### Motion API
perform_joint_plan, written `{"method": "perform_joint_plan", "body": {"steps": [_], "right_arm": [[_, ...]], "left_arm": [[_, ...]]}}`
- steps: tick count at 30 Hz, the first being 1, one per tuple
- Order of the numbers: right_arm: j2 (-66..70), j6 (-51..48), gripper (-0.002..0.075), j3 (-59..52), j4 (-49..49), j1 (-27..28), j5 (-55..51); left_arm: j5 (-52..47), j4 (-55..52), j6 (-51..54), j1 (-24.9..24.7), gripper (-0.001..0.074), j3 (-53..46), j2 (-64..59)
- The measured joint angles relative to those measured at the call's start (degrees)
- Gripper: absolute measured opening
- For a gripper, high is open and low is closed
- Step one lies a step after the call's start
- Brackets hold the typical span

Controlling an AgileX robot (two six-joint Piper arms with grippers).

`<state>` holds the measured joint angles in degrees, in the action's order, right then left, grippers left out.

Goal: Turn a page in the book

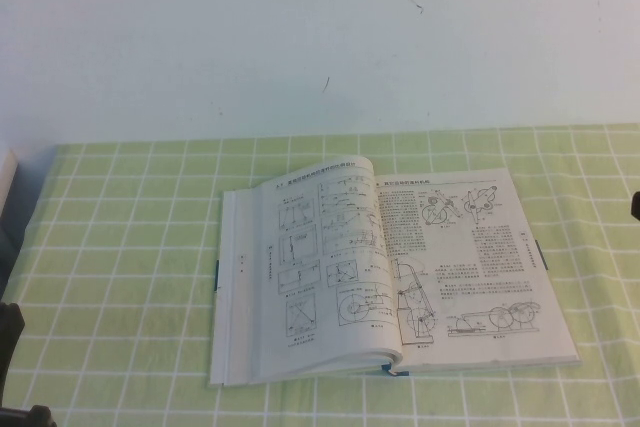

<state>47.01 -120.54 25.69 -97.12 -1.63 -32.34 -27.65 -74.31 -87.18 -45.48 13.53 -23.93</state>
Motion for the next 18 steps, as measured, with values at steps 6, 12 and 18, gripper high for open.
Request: {"method": "perform_joint_plan", "body": {"steps": [6, 12, 18], "right_arm": [[0.00, 0.00, -0.0002, 0.00, 0.00, 0.00, 0.00], [0.00, -0.50, -0.0002, -0.72, 0.00, 0.00, 3.99], [-4.59, -5.47, -0.0002, -2.70, 0.00, 0.00, 7.37]], "left_arm": [[0.00, 0.00, 0.00, 0.00, -0.0004, 0.00, 0.00], [0.00, 0.00, 0.00, 0.00, -0.0003, 0.00, 0.00], [0.00, 0.00, 0.00, 0.00, -0.0003, 0.00, 0.00]]}}
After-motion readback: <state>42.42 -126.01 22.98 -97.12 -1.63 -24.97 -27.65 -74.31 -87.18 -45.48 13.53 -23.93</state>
